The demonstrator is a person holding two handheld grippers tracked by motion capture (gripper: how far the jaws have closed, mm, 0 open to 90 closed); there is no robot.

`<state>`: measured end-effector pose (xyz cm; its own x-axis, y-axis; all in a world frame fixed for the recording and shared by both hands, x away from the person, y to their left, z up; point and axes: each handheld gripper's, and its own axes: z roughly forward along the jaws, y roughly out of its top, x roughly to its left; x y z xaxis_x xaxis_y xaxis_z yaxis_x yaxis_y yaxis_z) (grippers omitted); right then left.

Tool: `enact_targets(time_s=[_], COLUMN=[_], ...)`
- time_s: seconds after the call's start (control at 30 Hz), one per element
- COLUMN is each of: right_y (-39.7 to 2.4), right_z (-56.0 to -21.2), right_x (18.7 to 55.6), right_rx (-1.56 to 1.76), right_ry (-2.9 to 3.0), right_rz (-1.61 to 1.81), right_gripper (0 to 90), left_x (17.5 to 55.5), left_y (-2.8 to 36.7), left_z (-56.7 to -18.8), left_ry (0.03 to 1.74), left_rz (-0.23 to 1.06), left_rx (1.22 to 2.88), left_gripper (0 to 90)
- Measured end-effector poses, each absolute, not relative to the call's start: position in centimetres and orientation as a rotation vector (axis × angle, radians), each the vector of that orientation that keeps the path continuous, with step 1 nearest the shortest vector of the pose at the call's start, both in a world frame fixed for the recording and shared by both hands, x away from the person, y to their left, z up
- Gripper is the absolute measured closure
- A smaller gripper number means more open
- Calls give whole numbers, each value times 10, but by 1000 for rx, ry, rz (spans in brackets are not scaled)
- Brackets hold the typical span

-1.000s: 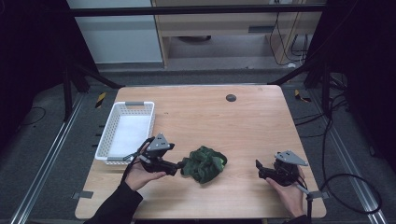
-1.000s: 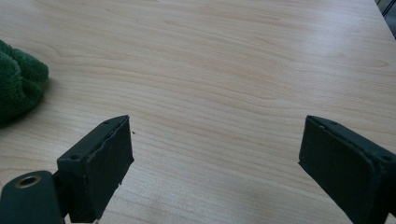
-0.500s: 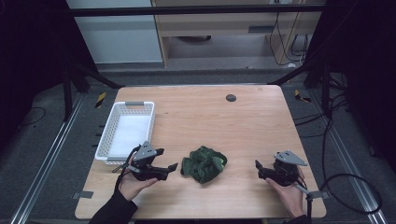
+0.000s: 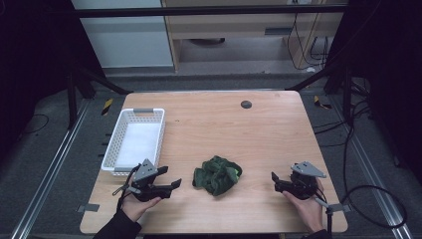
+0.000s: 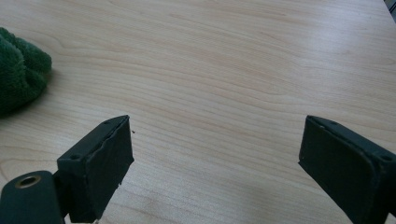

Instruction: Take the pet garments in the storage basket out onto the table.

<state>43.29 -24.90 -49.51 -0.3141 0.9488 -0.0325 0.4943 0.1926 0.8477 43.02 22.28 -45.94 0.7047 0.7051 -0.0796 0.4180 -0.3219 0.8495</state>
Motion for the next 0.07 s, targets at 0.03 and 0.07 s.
enact_targets(time_s=[0.03,0.07], right_y=[-249,-249], right_z=[-495,-495], right_x=[432,432], right_rx=[1353,1352], right_ry=[1899,1898], right_rz=[1027,1027], right_gripper=[97,97], left_x=[430,429], left_y=[224,226], left_z=[-460,-460], left_ry=[869,874], left_rz=[380,388], left_rx=[1959,1957], left_gripper=[304,314])
